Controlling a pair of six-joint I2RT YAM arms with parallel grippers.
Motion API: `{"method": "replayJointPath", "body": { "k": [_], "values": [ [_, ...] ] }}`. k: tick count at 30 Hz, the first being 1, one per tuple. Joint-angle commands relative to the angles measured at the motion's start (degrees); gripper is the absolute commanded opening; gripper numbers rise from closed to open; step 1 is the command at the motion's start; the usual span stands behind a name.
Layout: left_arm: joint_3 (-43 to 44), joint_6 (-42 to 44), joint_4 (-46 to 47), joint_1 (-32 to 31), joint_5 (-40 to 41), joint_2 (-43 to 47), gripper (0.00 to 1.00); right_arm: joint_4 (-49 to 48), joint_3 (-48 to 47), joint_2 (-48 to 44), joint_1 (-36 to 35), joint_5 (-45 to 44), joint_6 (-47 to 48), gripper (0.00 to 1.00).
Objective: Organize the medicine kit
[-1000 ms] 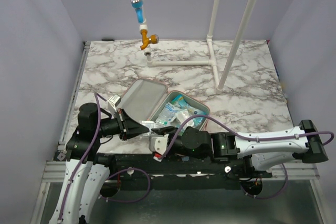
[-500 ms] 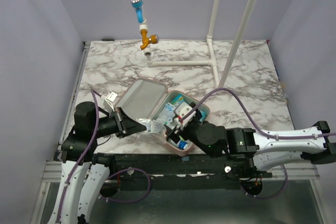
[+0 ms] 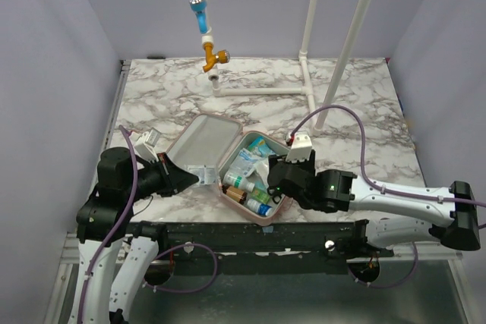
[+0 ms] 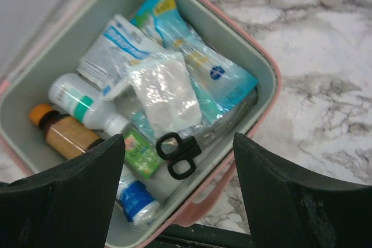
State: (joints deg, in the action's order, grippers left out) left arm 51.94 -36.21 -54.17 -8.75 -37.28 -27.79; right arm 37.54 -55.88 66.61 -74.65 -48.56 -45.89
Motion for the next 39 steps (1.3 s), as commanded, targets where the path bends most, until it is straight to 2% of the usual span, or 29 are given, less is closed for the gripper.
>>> {"method": "replayJointPath", "body": {
  "k": [1, 9, 16, 23, 26, 31, 35, 39],
  "values": [
    [1.1, 3.6, -2.3, -0.1, 4.0, 1.3, 0.00, 4.4, 3.9, 0.5, 3.4, 5.1, -10.6, 0.78],
    [-2.6, 4.0, -0.7, -0.1, -0.6, 2.3, 0.00, 5.5, 7.5, 2.4, 5.6, 9.3, -16.8, 0.77],
    [-4.1, 4.6, 0.8, -0.1, -2.4, 2.1, 0.00, 2.9, 10.2, 5.5, 6.5, 11.9, -18.0, 0.75],
    [-4.1, 6.0, 0.4, -0.1, -3.0, 1.8, 0.00, 0.1, 11.2, 7.3, 9.6, 13.3, -15.9, 0.59],
    [-4.5, 6.1, 0.4, -0.1, -2.9, 1.9, 0.00, -0.6, 11.0, 8.0, 10.7, 13.3, -14.3, 0.44],
    [-4.8, 6.4, 0.3, -0.1, -2.8, 1.8, 0.00, -1.7, 10.7, 8.3, 13.2, 13.4, -11.0, 0.24],
    [-4.4, 6.5, 0.0, 0.0, -2.4, 1.5, 0.00, -4.0, 11.2, 8.4, 16.1, 14.5, -6.0, 0.01],
    [-3.7, 6.6, -0.1, 0.0, -2.0, 1.1, 0.00, -6.0, 10.7, 9.2, 20.1, 14.5, 0.1, 0.01]
  ]
}}
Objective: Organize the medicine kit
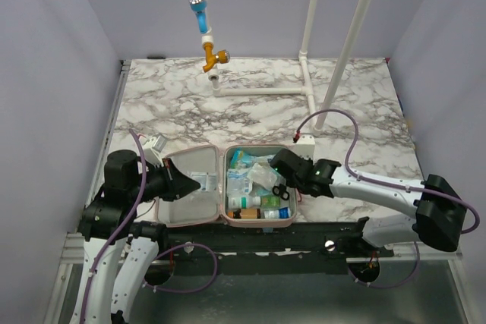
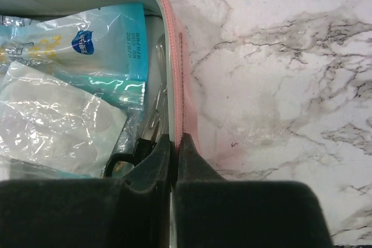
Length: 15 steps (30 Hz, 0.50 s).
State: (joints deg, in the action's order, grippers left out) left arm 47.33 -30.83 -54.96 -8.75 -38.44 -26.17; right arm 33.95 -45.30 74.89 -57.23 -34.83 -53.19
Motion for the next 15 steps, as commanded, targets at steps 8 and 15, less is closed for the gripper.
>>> {"method": "replayJointPath", "body": {
  "k": [8, 15],
  "values": [
    [1.1, 1.4, 0.3, 0.0, -0.5, -0.8, 0.00, -7.7, -2.4, 4.1, 15.7, 1.9, 21.7, 0.01],
    [1.4, 1.6, 0.1, 0.0, -0.5, -1.0, 0.00, -14.0, -8.9, 12.1, 19.1, 2.6, 34.5, 0.01]
  ]
}}
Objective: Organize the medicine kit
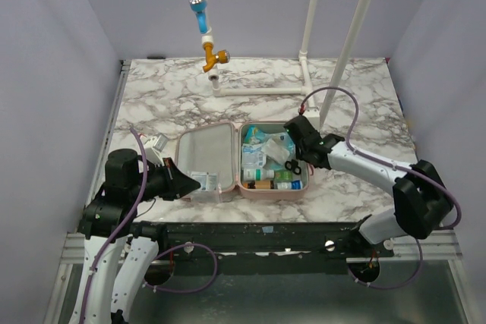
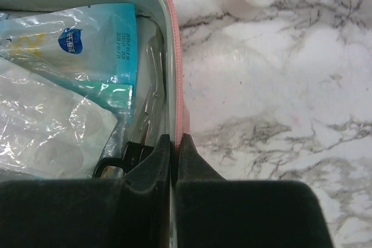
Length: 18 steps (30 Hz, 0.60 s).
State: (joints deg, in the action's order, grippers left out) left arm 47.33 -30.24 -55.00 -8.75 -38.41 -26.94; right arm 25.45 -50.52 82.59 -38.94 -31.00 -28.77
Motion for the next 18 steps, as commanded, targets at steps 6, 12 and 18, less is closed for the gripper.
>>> {"method": "replayJointPath", "body": {
  "k": [6, 12, 18],
  "values": [
    [0.7, 1.1, -0.1, 0.0, -0.7, 0.2, 0.00, -13.6, -5.8, 8.1, 2.7, -0.5, 23.4, 0.01],
    [-0.9, 0.9, 0.3, 0.0, -0.9, 1.0, 0.00, -14.2, -9.0, 9.4, 4.3, -2.1, 32.2, 0.10],
    [-1.4, 1.4, 0.5, 0.1, -0.4, 1.0, 0.00, -9.2, -15.6, 8.3, 4.3, -0.2, 31.7, 0.52]
  ]
}}
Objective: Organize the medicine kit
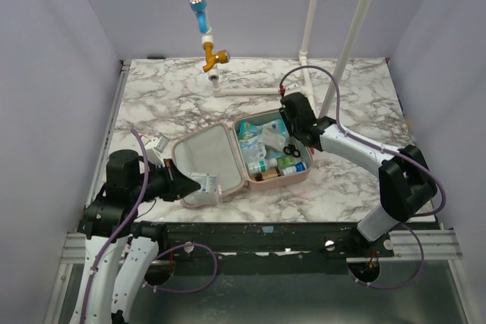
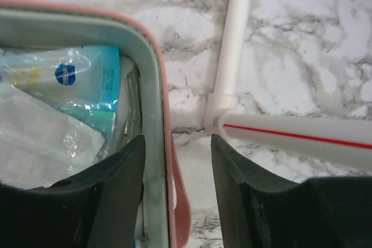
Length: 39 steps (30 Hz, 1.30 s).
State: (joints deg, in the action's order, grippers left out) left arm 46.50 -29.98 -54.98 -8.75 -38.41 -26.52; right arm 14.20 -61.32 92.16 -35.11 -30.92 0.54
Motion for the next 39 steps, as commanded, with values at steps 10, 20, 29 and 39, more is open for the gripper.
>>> {"method": "replayJointPath", "body": {
  "k": [10, 20, 29, 39],
  "values": [
    [2.8, 0.6, -1.4, 0.1, 9.2, 2.6, 0.00, 7.6, -3.4, -9.3, -1.6, 22.3, -12.9, 0.60],
    [5.3, 1.4, -3.6, 0.1, 20.3, 5.4, 0.00, -2.7, 11.4, -25.0, -11.7, 26.2, -31.9, 0.61],
    [5.3, 0.1, -4.6, 0.1, 25.6, 7.4, 0.00, -11.9, 19.0, -26.3, -30.0, 14.1, -51.7, 0.62],
    [5.2, -0.1, -6.1, 0.2, 24.6, 8.6, 0.00, -24.2, 22.5, -15.9, -41.4, -0.7, -68.0, 0.64]
  ]
}}
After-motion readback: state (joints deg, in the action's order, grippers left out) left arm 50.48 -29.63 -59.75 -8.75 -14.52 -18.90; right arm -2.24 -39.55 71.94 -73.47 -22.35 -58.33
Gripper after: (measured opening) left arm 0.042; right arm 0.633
